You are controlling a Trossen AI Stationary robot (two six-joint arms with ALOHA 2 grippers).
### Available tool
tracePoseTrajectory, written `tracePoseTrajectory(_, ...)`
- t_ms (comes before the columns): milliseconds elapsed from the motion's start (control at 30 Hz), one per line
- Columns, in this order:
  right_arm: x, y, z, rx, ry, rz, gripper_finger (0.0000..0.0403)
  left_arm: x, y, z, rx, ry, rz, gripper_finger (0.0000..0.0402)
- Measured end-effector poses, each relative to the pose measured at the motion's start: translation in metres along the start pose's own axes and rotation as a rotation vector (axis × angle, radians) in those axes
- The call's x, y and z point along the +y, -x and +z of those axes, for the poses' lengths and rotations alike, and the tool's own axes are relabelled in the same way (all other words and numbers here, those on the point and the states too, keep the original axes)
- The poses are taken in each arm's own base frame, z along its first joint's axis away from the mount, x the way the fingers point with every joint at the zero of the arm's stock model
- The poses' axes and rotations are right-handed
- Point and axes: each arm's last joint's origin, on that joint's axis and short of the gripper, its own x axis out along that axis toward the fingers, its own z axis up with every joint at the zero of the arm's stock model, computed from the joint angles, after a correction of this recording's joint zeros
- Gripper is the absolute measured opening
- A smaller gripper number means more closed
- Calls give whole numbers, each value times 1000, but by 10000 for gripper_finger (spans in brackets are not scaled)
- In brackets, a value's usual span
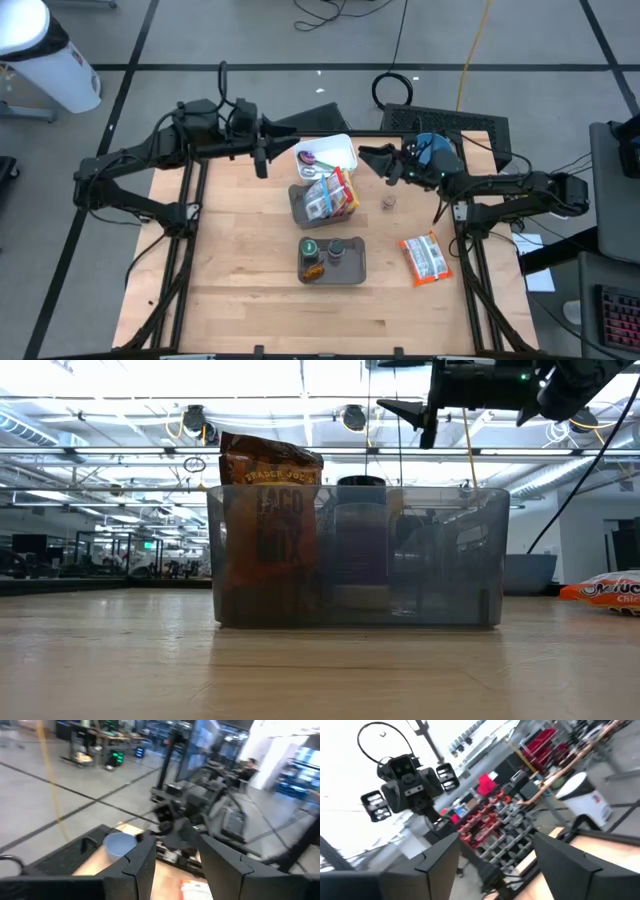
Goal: Pick & Place Food Item
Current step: Put the brown seasoning bottle into the bottom black bin
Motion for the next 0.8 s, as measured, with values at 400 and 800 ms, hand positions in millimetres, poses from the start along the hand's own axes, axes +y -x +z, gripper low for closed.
tracePoseTrajectory(400,7,1,11,-51,-44,134,306,22,13,13,-39,-15,-6,195)
tracePoseTrajectory(800,2,17,6,152,317,-49,284,38,46,3,159,18,67,198)
